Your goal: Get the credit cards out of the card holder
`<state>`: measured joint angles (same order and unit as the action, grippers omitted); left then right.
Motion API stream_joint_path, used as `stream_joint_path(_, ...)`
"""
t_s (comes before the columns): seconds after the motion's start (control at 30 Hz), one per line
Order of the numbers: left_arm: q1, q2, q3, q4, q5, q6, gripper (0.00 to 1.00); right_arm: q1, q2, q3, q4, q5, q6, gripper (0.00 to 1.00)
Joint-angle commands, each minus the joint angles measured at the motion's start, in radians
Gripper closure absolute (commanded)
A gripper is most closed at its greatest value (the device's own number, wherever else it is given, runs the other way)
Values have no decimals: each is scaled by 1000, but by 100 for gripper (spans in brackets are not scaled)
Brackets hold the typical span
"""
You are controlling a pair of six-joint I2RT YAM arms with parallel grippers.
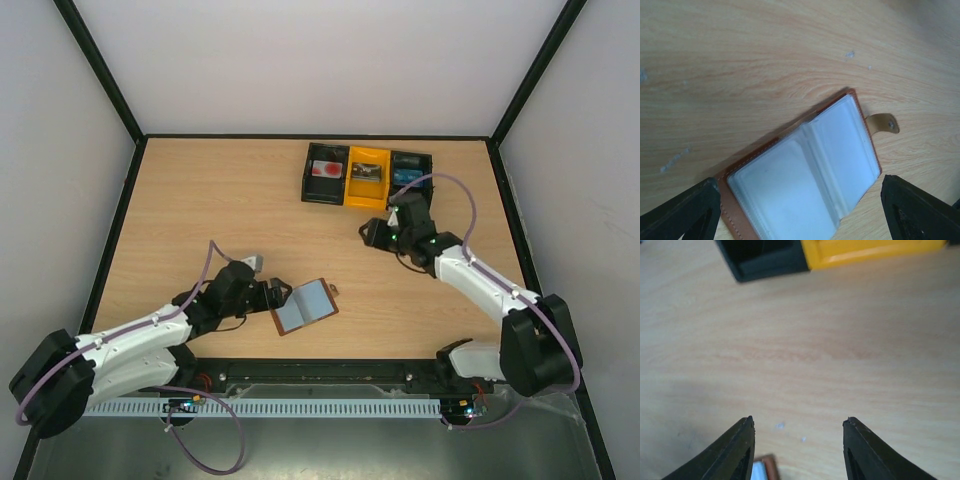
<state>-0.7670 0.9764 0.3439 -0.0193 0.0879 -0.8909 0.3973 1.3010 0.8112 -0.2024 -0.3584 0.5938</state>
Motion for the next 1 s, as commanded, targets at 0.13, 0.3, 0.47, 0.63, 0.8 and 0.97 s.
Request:
stream_joint_path(0.13, 7, 5, -105, 166, 72, -110, 11, 211, -49, -161, 106, 85, 67, 50)
stream_joint_path(0.3, 5, 14, -118, 197, 93, -123, 12, 326, -11, -217, 189, 109, 86, 46)
stream_joint_path(0.47, 6, 17, -127, 217, 108, -129, 11, 388, 60, -211, 203, 127, 69, 44)
stream_joint_path(0.63, 6, 11, -145, 231, 116, -142, 11, 423, 126, -215, 240, 121, 75, 43)
stream_joint_path(0.8, 4, 5, -130, 223, 148, -156, 12, 444, 183, -197, 229, 109, 68, 47)
stream_joint_path(0.97, 3, -3, -129, 211, 159, -149, 12, 462, 210, -183, 211, 122, 67, 61)
